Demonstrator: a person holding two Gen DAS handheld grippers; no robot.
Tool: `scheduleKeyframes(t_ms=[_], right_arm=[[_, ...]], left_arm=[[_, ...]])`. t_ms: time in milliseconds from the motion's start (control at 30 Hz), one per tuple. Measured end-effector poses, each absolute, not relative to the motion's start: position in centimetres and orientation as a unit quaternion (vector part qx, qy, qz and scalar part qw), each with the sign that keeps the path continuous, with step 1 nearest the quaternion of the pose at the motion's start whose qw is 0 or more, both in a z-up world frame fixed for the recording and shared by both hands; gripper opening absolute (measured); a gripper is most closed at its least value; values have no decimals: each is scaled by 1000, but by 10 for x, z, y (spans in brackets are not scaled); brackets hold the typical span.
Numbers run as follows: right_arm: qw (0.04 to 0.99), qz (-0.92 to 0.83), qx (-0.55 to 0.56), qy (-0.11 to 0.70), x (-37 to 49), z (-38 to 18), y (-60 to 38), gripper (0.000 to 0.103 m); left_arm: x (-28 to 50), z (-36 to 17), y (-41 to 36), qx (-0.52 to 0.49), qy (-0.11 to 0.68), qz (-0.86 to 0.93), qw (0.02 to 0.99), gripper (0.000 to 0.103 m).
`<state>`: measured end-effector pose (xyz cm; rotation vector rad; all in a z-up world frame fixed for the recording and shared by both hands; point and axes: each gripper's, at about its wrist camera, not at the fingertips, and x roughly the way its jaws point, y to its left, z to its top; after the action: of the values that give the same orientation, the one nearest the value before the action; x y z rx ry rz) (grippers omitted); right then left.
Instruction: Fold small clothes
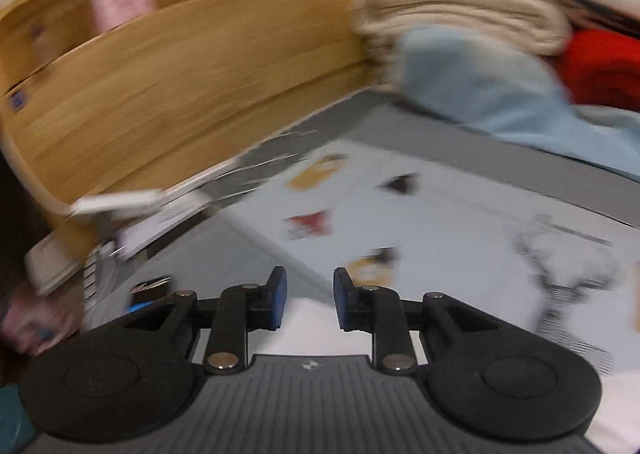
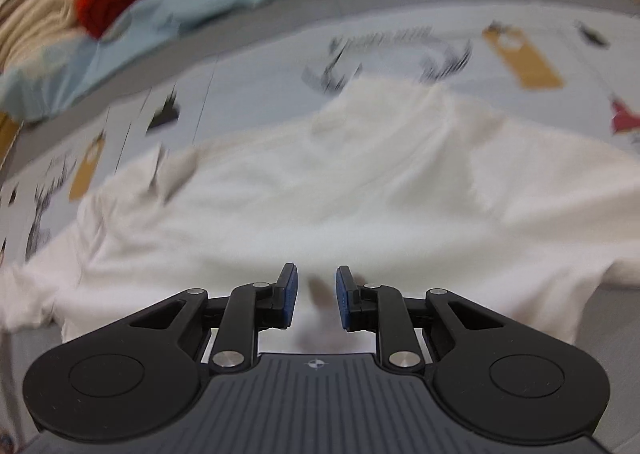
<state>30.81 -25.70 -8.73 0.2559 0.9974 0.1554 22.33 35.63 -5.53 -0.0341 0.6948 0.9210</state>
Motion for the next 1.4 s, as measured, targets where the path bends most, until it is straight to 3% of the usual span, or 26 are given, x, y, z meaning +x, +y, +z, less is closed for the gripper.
scheduleKeyframes(t_ms=[167,333,467,567,600,633,667,700,800,900,1033,1067,1133,1267,1300,1400], right_arm=[[890,24,161,426,324,-81,-301,23],[895,-9,143,422,351,-103,-327,33],[889,5,136,438,369,-122,-326,40],[897,25,85,434,376,-129,-311,40],[901,34,60,428,378,-130,-305,31],[904,48,44,422,380,-130,-302,22],[907,54,32,416,382,-131,-298,18],[909,60,25,411,385,-131,-299,13],[918,57,46,389,389,-123,-305,11],[941,43,66,328,391,-99,-308,10],[970,19,59,237,389,-73,-305,15],[965,13,62,253,393,-75,-306,20],[952,14,82,296,397,-86,-314,23],[939,18,76,336,389,-107,-322,25],[933,34,73,351,387,-114,-323,29],[907,29,37,419,383,-140,-321,34]], left_arm=[[271,-77,278,-61,347,233,906,29],[318,-120,190,-85,384,73,917,29],[349,-148,144,-94,413,9,906,44],[363,-168,114,-79,430,3,899,44],[366,-173,112,-65,439,11,896,44],[372,-180,110,-51,450,22,891,41],[377,-185,112,-44,459,30,887,19],[381,-189,116,-48,462,29,885,5],[386,-175,132,-62,436,35,897,3],[386,-148,136,-81,361,34,929,3],[387,-136,130,-57,301,58,950,11],[389,-138,130,-53,320,71,943,22],[386,-140,133,-62,343,72,935,30],[365,-143,127,-37,356,26,933,30],[366,-147,128,-36,366,7,930,30],[364,-174,123,-18,447,-27,894,30]])
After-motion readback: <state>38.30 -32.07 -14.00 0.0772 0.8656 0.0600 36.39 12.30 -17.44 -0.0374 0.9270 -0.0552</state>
